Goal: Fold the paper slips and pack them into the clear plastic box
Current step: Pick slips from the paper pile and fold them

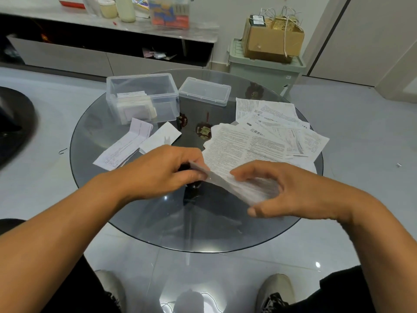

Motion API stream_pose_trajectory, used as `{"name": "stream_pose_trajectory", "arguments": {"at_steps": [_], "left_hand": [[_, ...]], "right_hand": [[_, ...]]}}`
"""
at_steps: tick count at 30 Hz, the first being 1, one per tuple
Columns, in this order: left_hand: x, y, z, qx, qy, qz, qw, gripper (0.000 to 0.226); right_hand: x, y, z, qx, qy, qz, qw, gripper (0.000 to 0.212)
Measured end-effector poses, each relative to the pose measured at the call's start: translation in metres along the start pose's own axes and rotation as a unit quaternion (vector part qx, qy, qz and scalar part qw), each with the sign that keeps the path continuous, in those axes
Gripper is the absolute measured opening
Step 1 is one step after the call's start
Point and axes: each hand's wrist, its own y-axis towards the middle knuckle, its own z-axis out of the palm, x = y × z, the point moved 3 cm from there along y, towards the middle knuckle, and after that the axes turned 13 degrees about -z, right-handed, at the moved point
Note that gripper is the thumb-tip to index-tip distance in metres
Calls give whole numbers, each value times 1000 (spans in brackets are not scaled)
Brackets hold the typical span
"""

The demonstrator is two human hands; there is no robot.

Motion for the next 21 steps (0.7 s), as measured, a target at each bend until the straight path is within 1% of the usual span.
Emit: {"name": "stream_pose_trajectory", "arguments": {"at_steps": [1,2,4,5,6,7,9,10,11,13,14,16,19,20,21], "left_hand": [[-3,-2,0,-2,-1,1,1000,9],[-5,-4,0,-3,-6,1,1000,7],[-10,-6,2,8,-25,0,1000,3],[-10,-6,3,19,-36,-5,999,7],[-8,-6,6,31,-43,-13,999,15],[-6,-5,8,39,-43,-21,998,28],[-1,0,12,31,-13,-29,999,50],[1,2,14,16,1,-33,999,54],[2,4,15,0,0,-37,999,53],[3,8,17,-16,-32,-44,998,36],[2,9,18,-14,-55,-43,997,25],[0,9,19,-12,-89,-40,995,12],[-6,6,16,-47,-105,-24,993,15],[-9,4,14,-66,-107,-16,992,15],[-12,3,12,-82,-113,-10,990,17]], "right_hand": [[-3,-3,-5,1,2,1,1000,62],[-5,-6,-10,-4,9,3,1000,61],[-11,-11,-17,-18,28,10,999,53],[-14,-12,-20,-23,38,14,999,48],[-16,-13,-21,-29,57,19,998,40],[-19,-14,-22,-45,88,24,995,30],[-24,-11,-22,-102,141,42,984,18],[-26,-7,-22,-133,141,48,980,16],[-27,-4,-21,-163,133,52,976,15],[-28,1,-19,-200,123,56,971,18],[-28,3,-19,-198,124,54,971,22],[-26,3,-18,-155,134,49,978,36],[-19,-1,-15,-72,131,23,989,59],[-18,-3,-15,-65,128,15,990,63],[-18,-4,-16,-70,134,13,988,63]]}}
